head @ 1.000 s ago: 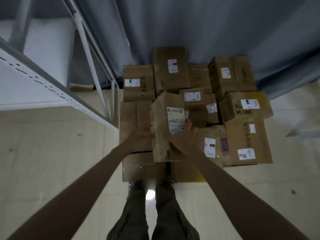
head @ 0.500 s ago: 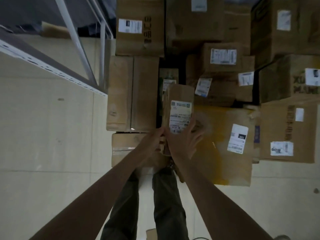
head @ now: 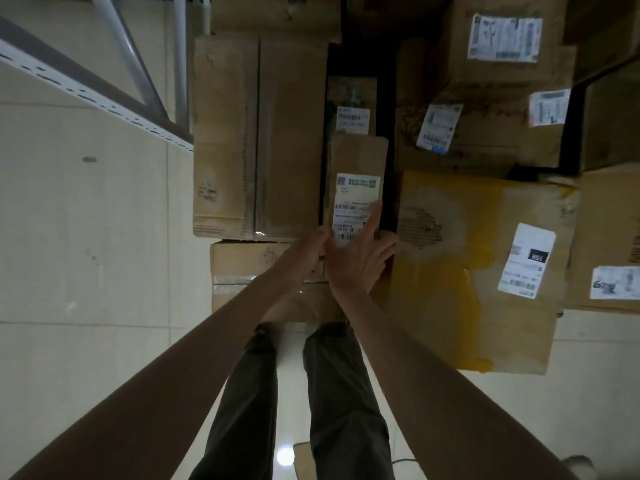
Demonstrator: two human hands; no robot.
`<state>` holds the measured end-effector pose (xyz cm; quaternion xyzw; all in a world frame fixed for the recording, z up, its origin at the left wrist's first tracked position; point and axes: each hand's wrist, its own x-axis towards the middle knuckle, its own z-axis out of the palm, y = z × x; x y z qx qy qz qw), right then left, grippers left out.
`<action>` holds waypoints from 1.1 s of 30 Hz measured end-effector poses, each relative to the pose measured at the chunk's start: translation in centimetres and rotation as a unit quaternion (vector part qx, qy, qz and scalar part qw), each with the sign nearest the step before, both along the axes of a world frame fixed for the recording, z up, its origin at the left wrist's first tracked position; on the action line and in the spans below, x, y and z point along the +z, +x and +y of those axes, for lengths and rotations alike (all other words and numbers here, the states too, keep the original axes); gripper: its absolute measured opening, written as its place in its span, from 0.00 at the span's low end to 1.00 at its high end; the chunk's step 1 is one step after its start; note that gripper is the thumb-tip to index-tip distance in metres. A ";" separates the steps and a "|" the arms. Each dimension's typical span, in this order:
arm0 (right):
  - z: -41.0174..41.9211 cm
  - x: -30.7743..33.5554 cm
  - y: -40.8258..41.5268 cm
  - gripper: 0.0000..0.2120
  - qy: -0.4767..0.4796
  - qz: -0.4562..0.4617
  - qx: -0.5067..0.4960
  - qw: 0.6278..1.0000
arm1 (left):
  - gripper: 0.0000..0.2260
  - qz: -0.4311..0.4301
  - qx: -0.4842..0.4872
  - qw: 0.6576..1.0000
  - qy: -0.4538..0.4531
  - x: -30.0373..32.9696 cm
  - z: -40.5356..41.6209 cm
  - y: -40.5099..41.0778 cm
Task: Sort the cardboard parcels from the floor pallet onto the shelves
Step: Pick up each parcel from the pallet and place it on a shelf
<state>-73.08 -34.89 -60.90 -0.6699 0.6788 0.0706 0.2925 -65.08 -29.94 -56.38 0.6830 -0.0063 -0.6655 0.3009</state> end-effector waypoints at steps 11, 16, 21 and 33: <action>-1.1 9.6 -1.3 0.36 0.100 -0.040 0.045 0.993 | 0.15 -0.073 -0.079 0.994 -0.035 8.4 2.7 2.5; -1.7 19.7 0.4 0.27 0.168 -0.112 0.106 0.974 | 0.06 -0.129 -0.140 0.979 -0.071 17.1 3.4 6.6; -2.5 32.4 3.4 0.25 0.166 -0.152 0.193 0.955 | 0.17 -0.178 -0.182 0.957 -0.142 27.9 4.3 12.1; -4.2 61.7 12.0 0.19 0.001 -0.245 0.411 0.878 | 0.27 -0.429 -0.236 0.835 -0.251 57.2 6.7 19.2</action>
